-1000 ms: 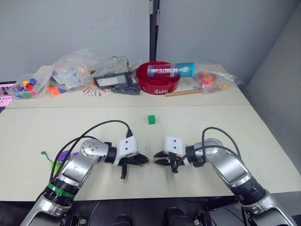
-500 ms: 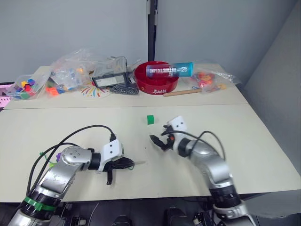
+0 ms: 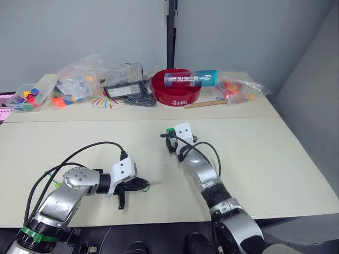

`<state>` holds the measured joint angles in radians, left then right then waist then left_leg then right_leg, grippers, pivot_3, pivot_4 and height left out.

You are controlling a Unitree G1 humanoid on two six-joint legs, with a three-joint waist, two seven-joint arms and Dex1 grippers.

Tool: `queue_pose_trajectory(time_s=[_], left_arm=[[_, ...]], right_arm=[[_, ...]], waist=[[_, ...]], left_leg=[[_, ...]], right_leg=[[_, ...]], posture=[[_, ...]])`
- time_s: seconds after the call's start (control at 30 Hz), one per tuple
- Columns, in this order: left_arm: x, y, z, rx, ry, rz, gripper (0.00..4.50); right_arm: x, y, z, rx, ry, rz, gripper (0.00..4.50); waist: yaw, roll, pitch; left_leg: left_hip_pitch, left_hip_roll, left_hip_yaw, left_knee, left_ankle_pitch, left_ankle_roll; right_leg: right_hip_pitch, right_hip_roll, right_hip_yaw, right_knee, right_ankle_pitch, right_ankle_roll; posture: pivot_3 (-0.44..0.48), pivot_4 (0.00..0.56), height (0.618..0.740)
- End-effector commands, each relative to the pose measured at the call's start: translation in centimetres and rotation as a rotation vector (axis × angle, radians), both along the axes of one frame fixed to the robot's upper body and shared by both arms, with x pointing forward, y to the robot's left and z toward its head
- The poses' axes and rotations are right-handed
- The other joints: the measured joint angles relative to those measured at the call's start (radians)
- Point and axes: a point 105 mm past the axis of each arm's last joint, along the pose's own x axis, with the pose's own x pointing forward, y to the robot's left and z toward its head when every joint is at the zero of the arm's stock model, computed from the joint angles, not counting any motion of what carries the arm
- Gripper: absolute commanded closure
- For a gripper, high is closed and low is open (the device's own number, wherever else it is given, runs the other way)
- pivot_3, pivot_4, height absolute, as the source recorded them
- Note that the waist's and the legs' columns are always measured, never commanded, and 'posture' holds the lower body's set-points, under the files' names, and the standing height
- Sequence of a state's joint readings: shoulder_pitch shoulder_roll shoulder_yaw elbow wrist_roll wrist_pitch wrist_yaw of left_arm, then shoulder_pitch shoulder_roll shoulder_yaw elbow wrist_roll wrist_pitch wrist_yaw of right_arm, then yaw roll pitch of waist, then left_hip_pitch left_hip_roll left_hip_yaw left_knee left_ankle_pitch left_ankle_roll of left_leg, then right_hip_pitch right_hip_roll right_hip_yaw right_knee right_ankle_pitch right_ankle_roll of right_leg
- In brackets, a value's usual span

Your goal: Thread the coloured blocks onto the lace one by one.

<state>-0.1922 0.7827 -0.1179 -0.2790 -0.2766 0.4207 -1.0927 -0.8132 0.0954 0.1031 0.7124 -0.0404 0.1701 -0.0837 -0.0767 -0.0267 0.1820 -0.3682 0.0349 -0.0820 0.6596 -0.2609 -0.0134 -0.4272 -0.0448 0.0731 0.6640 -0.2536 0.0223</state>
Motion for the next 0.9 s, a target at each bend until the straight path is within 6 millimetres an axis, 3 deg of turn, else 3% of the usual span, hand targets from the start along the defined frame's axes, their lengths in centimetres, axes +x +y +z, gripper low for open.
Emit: queue_pose_trajectory(time_s=[0.03,0.23,0.3,0.53,0.63,0.73,0.9], left_arm=[[-0.1,0.1,1.0,-0.002,-0.038,-0.002,4.50],[-0.2,0.3,1.2,0.000,-0.040,0.001,4.50],[-0.2,0.3,1.2,0.000,-0.040,0.001,4.50],[-0.3,0.3,1.2,0.004,-0.036,-0.005,4.50],[-0.4,0.3,1.2,0.003,-0.036,-0.010,4.50],[-0.4,0.4,1.2,0.004,-0.036,-0.013,4.50],[-0.1,0.2,1.1,-0.002,-0.042,-0.025,4.50]], right_arm=[[-0.1,3.6,1.5,0.078,-0.031,0.088,0.09],[-0.2,5.0,1.0,0.088,-0.024,0.125,0.09],[-0.1,4.9,0.9,0.091,-0.022,0.122,0.95],[-0.2,5.2,1.7,0.130,-0.066,0.158,3.24],[-0.9,4.6,2.3,0.156,-0.112,0.179,3.33],[-2.9,3.4,2.8,0.161,-0.148,0.212,3.33],[-9.6,0.1,2.8,0.126,-0.119,0.272,3.33]], waist=[[-0.004,0.000,0.000],[-0.020,0.000,0.000],[-0.021,0.000,0.000],[-0.020,0.000,0.000],[-0.021,0.001,0.000],[-0.020,0.001,0.000],[0.002,0.002,0.000]], left_leg=[[0.000,0.000,0.000,0.000,0.000,0.000],[0.000,0.000,0.000,0.000,0.000,0.000],[0.000,0.000,0.000,0.000,0.000,0.000],[0.000,0.000,-0.001,0.000,0.000,0.000],[0.000,0.000,0.000,0.000,0.000,0.000],[0.000,0.000,-0.001,-0.001,0.000,0.000],[-0.003,-0.001,-0.003,-0.002,-0.002,0.001]], right_leg=[[0.000,0.000,0.000,0.000,0.000,0.000],[0.000,0.000,0.000,0.000,0.000,0.000],[0.000,0.000,0.000,0.001,0.000,0.000],[0.001,0.000,0.000,0.000,0.000,0.000],[0.000,0.000,0.000,0.000,0.000,0.000],[-0.001,0.000,0.000,0.001,0.000,0.000],[-0.002,-0.001,-0.001,0.000,0.000,0.000]], posture=[[0.000,0.150,0.740],[0.000,0.150,0.740],[0.000,0.150,0.740],[0.000,0.150,0.740],[0.000,0.150,0.740],[0.000,0.150,0.740],[0.000,0.150,0.740]])
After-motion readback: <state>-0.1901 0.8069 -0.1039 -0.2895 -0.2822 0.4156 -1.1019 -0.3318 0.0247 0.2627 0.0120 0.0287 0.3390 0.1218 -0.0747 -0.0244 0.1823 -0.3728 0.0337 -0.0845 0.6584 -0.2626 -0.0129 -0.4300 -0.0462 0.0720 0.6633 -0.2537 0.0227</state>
